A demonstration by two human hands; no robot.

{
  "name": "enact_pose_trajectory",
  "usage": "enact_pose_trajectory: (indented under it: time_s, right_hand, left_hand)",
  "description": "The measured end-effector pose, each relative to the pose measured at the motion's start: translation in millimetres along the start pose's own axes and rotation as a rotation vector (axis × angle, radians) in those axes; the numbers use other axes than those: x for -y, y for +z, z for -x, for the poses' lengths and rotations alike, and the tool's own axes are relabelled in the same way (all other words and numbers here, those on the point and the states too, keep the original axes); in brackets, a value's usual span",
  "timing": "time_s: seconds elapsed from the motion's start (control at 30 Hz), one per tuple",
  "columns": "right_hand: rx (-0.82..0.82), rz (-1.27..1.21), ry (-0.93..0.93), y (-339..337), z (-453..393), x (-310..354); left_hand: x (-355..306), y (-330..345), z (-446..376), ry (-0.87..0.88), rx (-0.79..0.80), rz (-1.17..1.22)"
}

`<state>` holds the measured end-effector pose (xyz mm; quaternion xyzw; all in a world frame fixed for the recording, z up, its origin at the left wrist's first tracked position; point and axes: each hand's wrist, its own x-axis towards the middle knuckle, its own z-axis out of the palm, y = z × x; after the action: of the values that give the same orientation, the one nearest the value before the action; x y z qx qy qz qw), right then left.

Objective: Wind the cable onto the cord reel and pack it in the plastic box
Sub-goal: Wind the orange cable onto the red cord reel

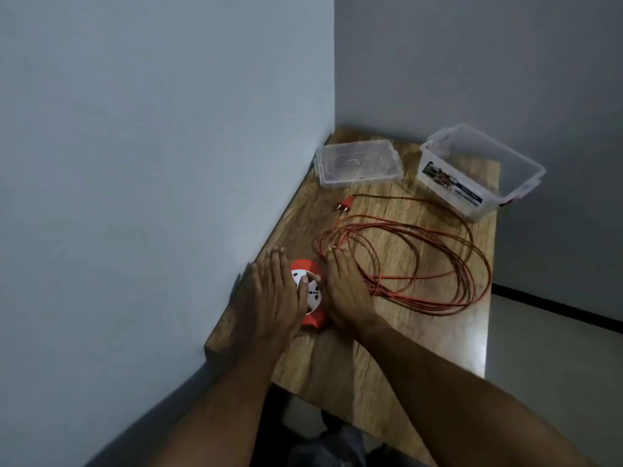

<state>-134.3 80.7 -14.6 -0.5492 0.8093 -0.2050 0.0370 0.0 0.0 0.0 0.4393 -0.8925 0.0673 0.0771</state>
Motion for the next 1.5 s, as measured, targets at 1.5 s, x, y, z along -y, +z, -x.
enact_pose_trajectory:
  time_s: [1.5]
  right_hand:
    - [-1.148,-0.521,0.206,-267,-118,-56]
  left_hand:
    - [-151,-288,-277,0.667,-0.167,0.811]
